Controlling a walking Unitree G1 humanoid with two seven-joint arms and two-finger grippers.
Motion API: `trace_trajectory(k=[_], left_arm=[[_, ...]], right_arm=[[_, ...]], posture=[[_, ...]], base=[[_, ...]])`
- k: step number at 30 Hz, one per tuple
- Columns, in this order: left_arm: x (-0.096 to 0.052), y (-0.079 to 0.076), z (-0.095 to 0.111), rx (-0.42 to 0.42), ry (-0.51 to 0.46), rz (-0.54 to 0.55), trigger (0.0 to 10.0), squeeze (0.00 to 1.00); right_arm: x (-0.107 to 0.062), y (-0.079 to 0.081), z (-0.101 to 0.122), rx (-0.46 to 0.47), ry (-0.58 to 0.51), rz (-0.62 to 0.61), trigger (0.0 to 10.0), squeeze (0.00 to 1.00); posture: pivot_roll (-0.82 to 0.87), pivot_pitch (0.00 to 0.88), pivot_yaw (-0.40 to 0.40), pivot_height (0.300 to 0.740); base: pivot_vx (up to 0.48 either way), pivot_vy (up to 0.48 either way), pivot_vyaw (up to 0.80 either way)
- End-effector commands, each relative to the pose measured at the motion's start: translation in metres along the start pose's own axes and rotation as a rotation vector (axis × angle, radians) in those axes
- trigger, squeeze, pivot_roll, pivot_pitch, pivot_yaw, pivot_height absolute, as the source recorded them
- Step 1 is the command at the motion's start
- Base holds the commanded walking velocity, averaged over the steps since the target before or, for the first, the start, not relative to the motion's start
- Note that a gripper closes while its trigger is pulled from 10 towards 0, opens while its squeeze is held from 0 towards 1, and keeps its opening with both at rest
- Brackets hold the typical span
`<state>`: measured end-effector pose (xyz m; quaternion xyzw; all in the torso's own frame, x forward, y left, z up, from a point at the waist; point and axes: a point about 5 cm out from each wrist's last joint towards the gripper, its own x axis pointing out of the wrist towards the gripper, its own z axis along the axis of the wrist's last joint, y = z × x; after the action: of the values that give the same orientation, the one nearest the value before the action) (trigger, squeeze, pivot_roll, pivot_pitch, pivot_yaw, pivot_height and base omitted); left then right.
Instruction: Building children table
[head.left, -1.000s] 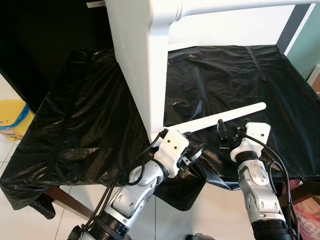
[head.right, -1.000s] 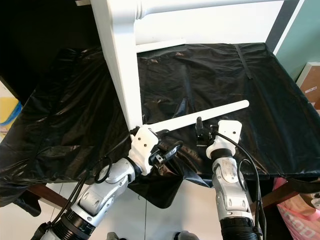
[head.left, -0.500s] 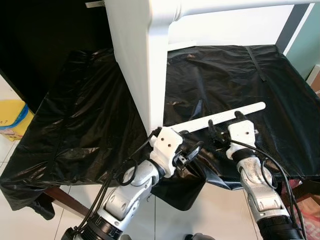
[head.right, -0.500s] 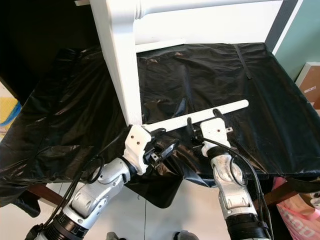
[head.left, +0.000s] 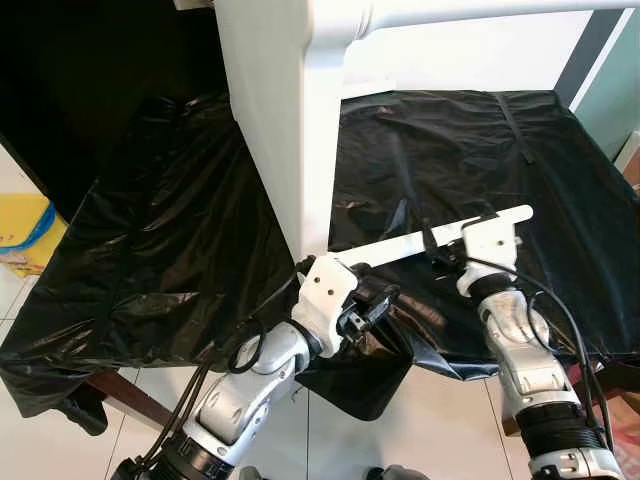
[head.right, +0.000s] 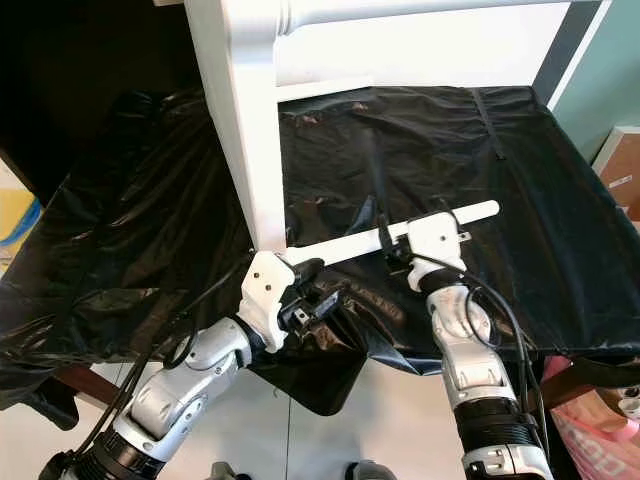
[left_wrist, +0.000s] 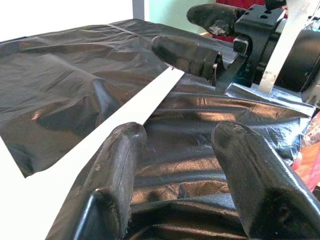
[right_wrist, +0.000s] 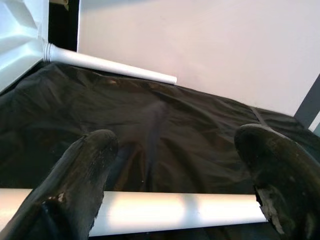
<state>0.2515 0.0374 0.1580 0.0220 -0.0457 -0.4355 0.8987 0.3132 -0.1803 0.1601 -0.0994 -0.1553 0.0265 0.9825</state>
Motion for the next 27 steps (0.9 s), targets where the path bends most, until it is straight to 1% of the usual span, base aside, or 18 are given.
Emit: trace_trajectory(k=[1,2,3,4,5,6,7,8,9,10,11,13,14,15,19,23,24,27], left_arm=[[-0.002,-0.008,0.002,0.0,0.001,-0.138,10.0,0.0],[-0.003,-0.008,0.002,-0.004,0.003,-0.136,10.0,0.0],[-0.003,-0.008,0.002,-0.004,0.003,-0.136,10.0,0.0],[-0.003,-0.007,0.001,-0.007,0.008,-0.136,10.0,0.0],[-0.003,-0.007,0.001,-0.007,0.008,-0.136,10.0,0.0],[-0.003,-0.007,-0.001,-0.008,0.016,-0.136,10.0,0.0],[-0.003,-0.007,-0.001,-0.008,0.016,-0.136,10.0,0.0],[-0.002,-0.006,-0.006,0.002,0.033,-0.133,10.0,0.0],[-0.002,-0.006,-0.006,0.002,0.033,-0.133,10.0,0.0],[0.001,-0.006,-0.01,0.02,0.044,-0.129,10.0,0.0],[0.001,-0.006,-0.01,0.02,0.044,-0.129,10.0,0.0],[0.006,-0.006,-0.014,0.04,0.057,-0.126,10.0,0.0],[0.013,-0.008,-0.016,0.057,0.063,-0.132,10.0,0.0],[0.013,-0.008,-0.016,0.057,0.063,-0.132,10.0,0.0],[0.04,-0.024,-0.021,0.132,0.082,-0.232,10.0,0.0],[0.042,-0.026,-0.021,0.142,0.085,-0.241,10.0,0.0],[0.05,-0.028,-0.022,0.164,0.088,-0.252,10.0,0.0],[0.055,-0.03,-0.022,0.189,0.088,-0.262,10.0,0.0]], right_arm=[[-0.002,-0.012,-0.009,0.15,0.05,-0.097,10.0,0.0],[-0.004,-0.015,-0.012,0.234,0.061,-0.137,10.0,0.0],[-0.004,-0.015,-0.012,0.234,0.061,-0.137,10.0,0.0],[-0.006,-0.016,-0.016,0.327,0.076,-0.171,10.0,0.0],[-0.006,-0.016,-0.016,0.327,0.076,-0.171,10.0,0.0],[-0.009,-0.015,-0.02,0.405,0.092,-0.191,10.0,0.0],[-0.009,-0.015,-0.02,0.405,0.092,-0.191,10.0,0.0],[-0.012,-0.012,-0.024,0.473,0.11,-0.206,10.0,0.0],[-0.012,-0.012,-0.024,0.473,0.11,-0.206,10.0,0.0],[-0.016,-0.009,-0.028,0.526,0.128,-0.216,10.0,0.0],[-0.016,-0.009,-0.028,0.526,0.128,-0.216,10.0,0.0],[-0.02,-0.006,-0.031,0.557,0.144,-0.224,10.0,0.0],[-0.024,-0.004,-0.034,0.577,0.158,-0.231,10.0,0.0],[-0.024,-0.004,-0.034,0.577,0.158,-0.231,10.0,0.0],[-0.034,-0.005,-0.038,0.606,0.181,-0.243,10.0,0.0],[-0.035,-0.006,-0.038,0.61,0.183,-0.244,10.0,0.0],[-0.04,-0.007,-0.038,0.62,0.186,-0.252,10.0,0.0],[-0.044,-0.009,-0.037,0.639,0.187,-0.263,10.0,0.0]], posture=[[-0.11,0.079,-0.025,0.74],[-0.11,0.078,-0.024,0.74],[-0.11,0.078,-0.024,0.74],[-0.11,0.077,-0.022,0.74],[-0.11,0.077,-0.022,0.74],[-0.12,0.074,-0.022,0.74],[-0.12,0.074,-0.022,0.74],[-0.12,0.073,-0.022,0.74],[-0.12,0.073,-0.022,0.74],[-0.12,0.07,-0.02,0.74],[-0.12,0.07,-0.02,0.74],[-0.13,0.068,-0.021,0.74],[-0.13,0.072,-0.025,0.74],[-0.13,0.072,-0.025,0.74],[-0.15,0.082,-0.021,0.74],[-0.15,0.082,-0.021,0.74],[-0.18,0.093,-0.006,0.74],[-0.2,0.097,0.0,0.74]], base=[[0.0,0.0,0.0],[0.0,0.0,0.0],[0.0,0.0,0.0],[0.0,0.0,0.0],[0.0,0.0,0.0],[0.0,0.0,0.0],[0.0,0.0,0.0],[0.0,0.0,0.0],[0.0,0.0,0.0],[0.0,0.0,0.0],[0.0,0.0,0.0],[0.0,0.0,0.0],[0.0,0.0,0.0],[0.0,0.0,0.0],[0.0,0.0,0.0],[0.0,0.0,0.0],[0.0,0.0,0.0],[0.0,0.0,0.0]])
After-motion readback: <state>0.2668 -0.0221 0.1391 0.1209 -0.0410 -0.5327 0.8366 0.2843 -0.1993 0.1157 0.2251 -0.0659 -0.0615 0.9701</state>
